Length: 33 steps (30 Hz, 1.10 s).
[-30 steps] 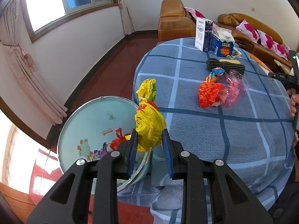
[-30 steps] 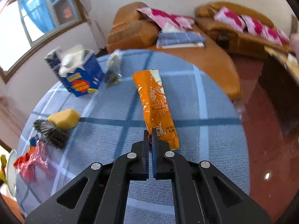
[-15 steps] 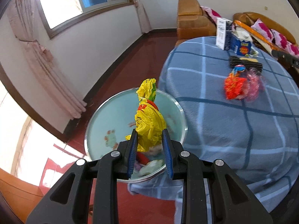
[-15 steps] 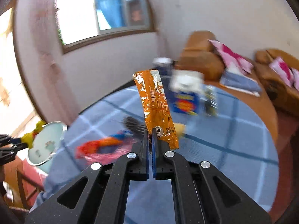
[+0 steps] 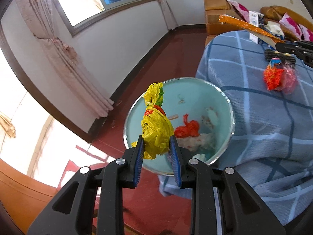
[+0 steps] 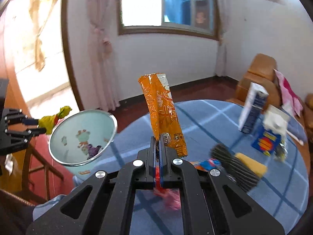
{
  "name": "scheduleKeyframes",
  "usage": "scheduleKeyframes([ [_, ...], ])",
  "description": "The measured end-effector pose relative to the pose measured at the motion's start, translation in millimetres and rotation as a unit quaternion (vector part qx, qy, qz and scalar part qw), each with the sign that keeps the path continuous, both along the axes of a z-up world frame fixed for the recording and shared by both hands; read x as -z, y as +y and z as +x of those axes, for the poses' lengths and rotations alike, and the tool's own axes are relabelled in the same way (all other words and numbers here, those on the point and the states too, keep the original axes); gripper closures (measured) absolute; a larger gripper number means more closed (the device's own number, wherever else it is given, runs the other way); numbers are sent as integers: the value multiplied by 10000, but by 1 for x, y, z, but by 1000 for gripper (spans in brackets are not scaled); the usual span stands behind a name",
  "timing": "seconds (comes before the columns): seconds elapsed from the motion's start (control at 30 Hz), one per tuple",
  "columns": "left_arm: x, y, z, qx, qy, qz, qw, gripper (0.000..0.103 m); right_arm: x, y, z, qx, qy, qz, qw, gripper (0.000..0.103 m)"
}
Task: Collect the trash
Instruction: 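Carry the orange wrapper to the bucket with the right tool while the left holds the yellow bag, then hold the orange wrapper and yellow bag over the bucket with both tools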
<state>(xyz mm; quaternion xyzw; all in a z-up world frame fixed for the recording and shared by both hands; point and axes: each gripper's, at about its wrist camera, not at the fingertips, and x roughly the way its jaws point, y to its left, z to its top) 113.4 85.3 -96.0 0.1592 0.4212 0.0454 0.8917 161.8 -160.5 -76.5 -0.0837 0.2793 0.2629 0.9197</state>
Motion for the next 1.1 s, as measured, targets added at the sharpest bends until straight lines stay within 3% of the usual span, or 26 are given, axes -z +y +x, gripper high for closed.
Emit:
scheduleKeyframes([
  [0.57,4,7,4,-136,-26,211,9997,77,16,57,-11,-1145,-89,-662,9912,100],
  [1.1,8,10,5,-157,33,230,9996,77,20,83,-13,-1499,-126,-837,9851,100],
])
